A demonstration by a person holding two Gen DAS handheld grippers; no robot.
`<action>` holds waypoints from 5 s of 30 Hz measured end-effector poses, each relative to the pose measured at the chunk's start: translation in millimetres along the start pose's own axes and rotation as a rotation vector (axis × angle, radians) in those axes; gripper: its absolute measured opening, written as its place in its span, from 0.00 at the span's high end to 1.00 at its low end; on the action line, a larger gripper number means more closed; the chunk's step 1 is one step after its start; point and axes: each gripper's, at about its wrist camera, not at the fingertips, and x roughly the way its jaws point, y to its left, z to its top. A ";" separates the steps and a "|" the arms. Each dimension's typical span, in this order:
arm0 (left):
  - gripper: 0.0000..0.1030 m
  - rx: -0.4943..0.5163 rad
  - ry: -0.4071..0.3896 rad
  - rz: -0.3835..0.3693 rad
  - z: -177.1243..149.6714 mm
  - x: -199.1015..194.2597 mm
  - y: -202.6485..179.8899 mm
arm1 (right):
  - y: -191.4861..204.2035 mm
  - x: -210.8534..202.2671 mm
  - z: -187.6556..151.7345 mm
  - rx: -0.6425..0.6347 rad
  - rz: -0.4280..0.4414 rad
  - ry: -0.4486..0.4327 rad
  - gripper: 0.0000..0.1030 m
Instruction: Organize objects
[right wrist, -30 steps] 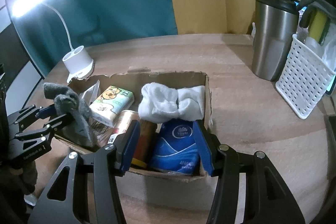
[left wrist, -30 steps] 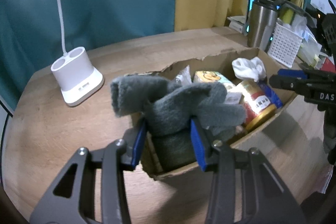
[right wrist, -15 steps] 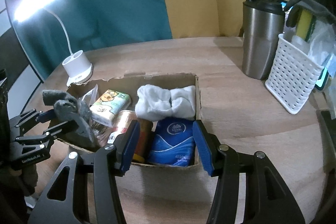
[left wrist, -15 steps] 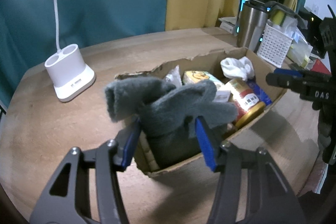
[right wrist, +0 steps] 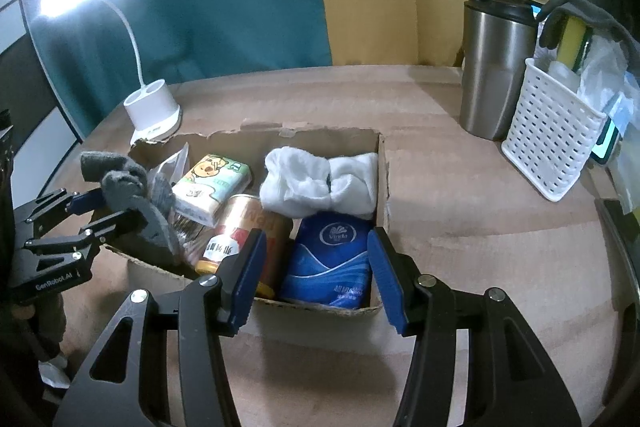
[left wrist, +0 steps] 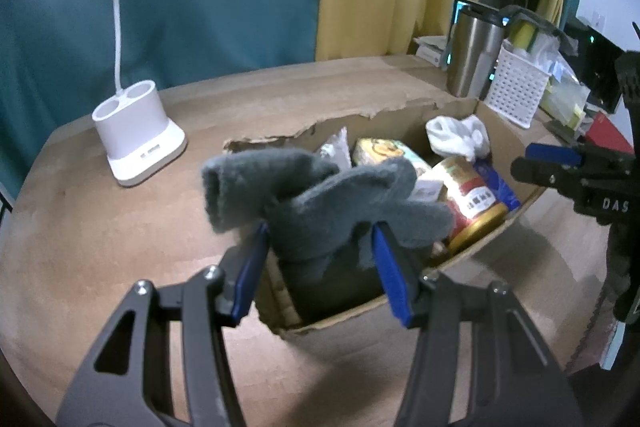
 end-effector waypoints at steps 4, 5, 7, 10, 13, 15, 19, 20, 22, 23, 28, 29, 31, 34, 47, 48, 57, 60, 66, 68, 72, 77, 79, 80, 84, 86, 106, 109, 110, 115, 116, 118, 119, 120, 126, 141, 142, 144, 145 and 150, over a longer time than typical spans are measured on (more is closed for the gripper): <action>0.46 -0.023 -0.001 -0.025 -1.5 -8.1 -1.9 | 2.9 -2.6 -3.3 0.002 -0.008 0.002 0.46; 0.44 -0.021 -0.007 -0.032 -2.0 -10.7 -3.1 | 3.4 -3.0 -3.7 0.002 -0.012 0.003 0.46; 0.30 -0.020 -0.015 -0.038 -2.9 -14.7 -6.2 | 4.5 -4.3 -4.4 0.006 -0.012 0.008 0.46; 0.26 -0.029 -0.017 -0.045 -3.4 -17.9 -9.4 | 6.4 -5.8 -6.4 0.010 0.003 0.013 0.46; 0.26 -0.032 -0.024 -0.049 -3.7 -22.8 -13.8 | 10.6 -11.4 -8.6 0.003 0.016 0.000 0.46; 0.25 -0.041 -0.026 -0.056 -3.9 -26.4 -15.4 | 12.0 -15.0 -8.8 -0.002 0.017 -0.008 0.46; 0.24 -0.057 -0.039 -0.059 -4.6 -35.4 -18.7 | 11.7 -22.0 -9.5 -0.003 0.018 -0.021 0.46; 0.24 -0.063 -0.043 -0.061 -4.8 -38.3 -19.0 | 11.8 -23.3 -9.8 -0.004 0.018 -0.023 0.46; 0.24 -0.074 -0.053 -0.060 -4.8 -43.9 -20.0 | 11.9 -26.4 -11.2 -0.006 0.021 -0.026 0.46; 0.24 -0.076 -0.057 -0.058 -5.0 -45.9 -20.4 | 11.7 -27.6 -11.7 -0.005 0.024 -0.028 0.46; 0.24 -0.077 -0.060 -0.052 -6.4 -55.9 -23.6 | 14.2 -34.5 -13.1 -0.013 0.034 -0.036 0.46; 0.24 -0.079 -0.061 -0.052 -7.4 -58.0 -24.8 | 15.0 -36.0 -13.3 -0.016 0.037 -0.038 0.46; 0.24 -0.092 -0.057 -0.057 -8.9 -61.3 -26.4 | 15.4 -38.3 -14.3 -0.021 0.039 -0.041 0.46; 0.24 -0.114 -0.054 -0.055 -10.9 -66.3 -27.4 | 17.5 -41.6 -16.6 -0.033 0.032 -0.043 0.46; 0.24 -0.187 -0.106 -0.032 -28.0 -92.1 -26.7 | 28.1 -56.1 -28.2 -0.074 0.018 -0.061 0.46; 0.24 -0.182 -0.104 -0.029 -29.4 -92.5 -27.7 | 28.3 -57.9 -29.3 -0.074 0.017 -0.062 0.46; 0.24 -0.171 -0.064 -0.042 -43.0 -96.7 -40.1 | 27.9 -78.3 -42.4 -0.068 -0.004 -0.087 0.46; 0.24 -0.178 -0.046 -0.056 -49.4 -97.1 -45.1 | 27.4 -84.3 -46.3 -0.064 -0.012 -0.093 0.46; 0.24 -0.158 -0.082 -0.038 -58.3 -109.5 -52.2 | 26.4 -94.6 -57.1 -0.064 -0.026 -0.096 0.46; 0.24 -0.165 -0.092 -0.028 -59.3 -112.5 -51.5 | 25.6 -94.9 -60.2 -0.059 -0.029 -0.093 0.46; 0.24 -0.191 -0.091 0.012 -59.5 -115.7 -45.8 | 27.7 -96.6 -62.9 -0.058 -0.028 -0.095 0.46; 0.24 -0.229 -0.072 0.025 -61.1 -116.2 -37.6 | 31.3 -99.8 -63.3 -0.068 -0.026 -0.101 0.45; 0.24 -0.226 -0.073 0.024 -61.6 -116.7 -38.2 | 32.2 -99.4 -63.2 -0.069 -0.019 -0.097 0.45; 0.24 -0.221 -0.074 0.024 -61.7 -116.6 -39.3 | 32.3 -99.7 -63.1 -0.067 -0.014 -0.095 0.45; 0.24 -0.210 -0.075 0.023 -60.9 -115.9 -43.2 | 35.6 -101.0 -63.5 -0.074 -0.003 -0.095 0.45; 0.24 -0.205 -0.077 0.025 -61.1 -116.6 -44.1 | 36.4 -101.5 -64.3 -0.075 -0.002 -0.096 0.40; 0.24 -0.178 -0.087 0.028 -59.7 -117.4 -48.8 | 32.8 -104.9 -64.9 -0.068 -0.004 -0.099 0.31; 0.24 -0.180 -0.087 0.029 -59.8 -117.6 -49.0 | 32.0 -104.5 -64.5 -0.066 -0.002 -0.099 0.30; 0.24 -0.180 -0.088 0.031 -59.9 -117.8 -49.0 | 32.2 -104.3 -64.8 -0.067 -0.003 -0.099 0.30; 0.24 -0.179 -0.087 0.032 -60.3 -117.7 -48.2 | 31.1 -103.3 -64.5 -0.064 -0.003 -0.099 0.24; 0.24 -0.179 -0.086 0.032 -60.3 -117.4 -48.1 | 31.3 -103.4 -64.7 -0.064 -0.002 -0.099 0.22; 0.24 -0.178 -0.084 0.031 -60.2 -117.2 -47.9 | 31.3 -103.1 -64.8 -0.063 -0.003 -0.098 0.21; 0.24 -0.178 -0.083 0.030 -60.0 -116.7 -47.6 | 31.3 -102.7 -64.8 -0.065 -0.004 -0.096 0.22; 0.24 -0.178 -0.083 0.030 -59.8 -116.4 -47.7 | 31.2 -103.0 -65.1 -0.066 -0.004 -0.096 0.22; 0.24 -0.174 -0.084 0.029 -59.4 -116.5 -49.0 | 30.6 -102.7 -64.9 -0.066 -0.005 -0.098 0.22; 0.24 -0.167 -0.081 0.027 -58.0 -117.1 -49.4 | 31.1 -103.0 -65.0 -0.069 -0.005 -0.094 0.22; 0.24 -0.167 -0.083 0.026 -57.6 -117.6 -49.3 | 30.7 -103.1 -64.8 -0.069 -0.007 -0.093 0.21; 0.24 -0.168 -0.083 0.025 -56.9 -117.0 -49.0 | 29.6 -103.6 -64.3 -0.064 -0.009 -0.094 0.22; 0.24 -0.168 -0.083 0.025 -56.9 -117.0 -48.9 | 29.3 -103.7 -64.1 -0.063 -0.011 -0.095 0.22; 0.24 -0.168 -0.084 0.019 -55.9 -115.7 -48.7 | 28.9 -102.9 -64.0 -0.058 -0.011 -0.095 0.21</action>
